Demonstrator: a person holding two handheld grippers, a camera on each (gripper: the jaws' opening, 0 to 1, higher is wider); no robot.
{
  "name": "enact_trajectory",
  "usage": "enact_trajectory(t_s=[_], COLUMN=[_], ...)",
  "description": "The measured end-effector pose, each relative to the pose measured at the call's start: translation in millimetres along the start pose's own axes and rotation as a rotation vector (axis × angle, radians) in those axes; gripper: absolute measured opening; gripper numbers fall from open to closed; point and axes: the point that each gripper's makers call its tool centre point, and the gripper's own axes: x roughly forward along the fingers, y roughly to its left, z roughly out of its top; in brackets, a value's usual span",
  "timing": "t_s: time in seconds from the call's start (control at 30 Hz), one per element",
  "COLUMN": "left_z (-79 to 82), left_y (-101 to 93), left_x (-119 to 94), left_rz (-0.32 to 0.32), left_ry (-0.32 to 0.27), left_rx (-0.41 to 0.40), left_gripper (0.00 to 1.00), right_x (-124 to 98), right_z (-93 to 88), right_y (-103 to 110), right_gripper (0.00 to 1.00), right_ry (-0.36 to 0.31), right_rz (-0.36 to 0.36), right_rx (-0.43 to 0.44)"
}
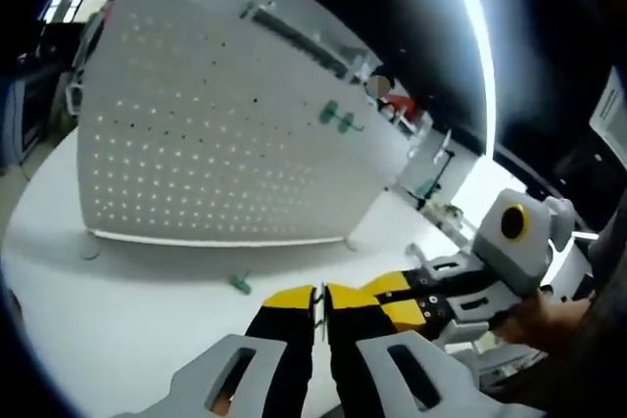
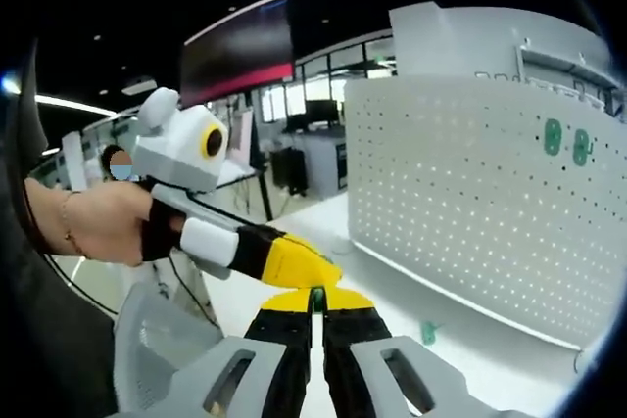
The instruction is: Insert the hook assembly into the mounting plate slot until the hook locks in place.
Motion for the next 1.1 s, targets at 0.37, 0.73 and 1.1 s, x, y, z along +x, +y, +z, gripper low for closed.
enact_trajectory(t_s=[0.37,0.73,1.1], left_z=[6.1,14.9,9.8], left_y=[6.7,-9.3,-28.8], left_x=[-6.8,-7.6,-2.4], left_rz=[0.018,-0.029,-0.089], left_ry=[-0.028,-0.060,-0.050], left_rx=[0.031,0.211,0.249], left_gripper=[0.18,0.53,0.91], right_x=[-3.6,-15.0,-21.8], right_z=[-2.1,4.1,19.9], right_y=[-10.5,-39.3,-58.7], right_gripper=[0.00,0.00,0.00], right_ry=[0.004,-0.033,-0.094], right_rz=[-0.037,-0.124,-0.193], right_rx=[0.010,0.041,0.041])
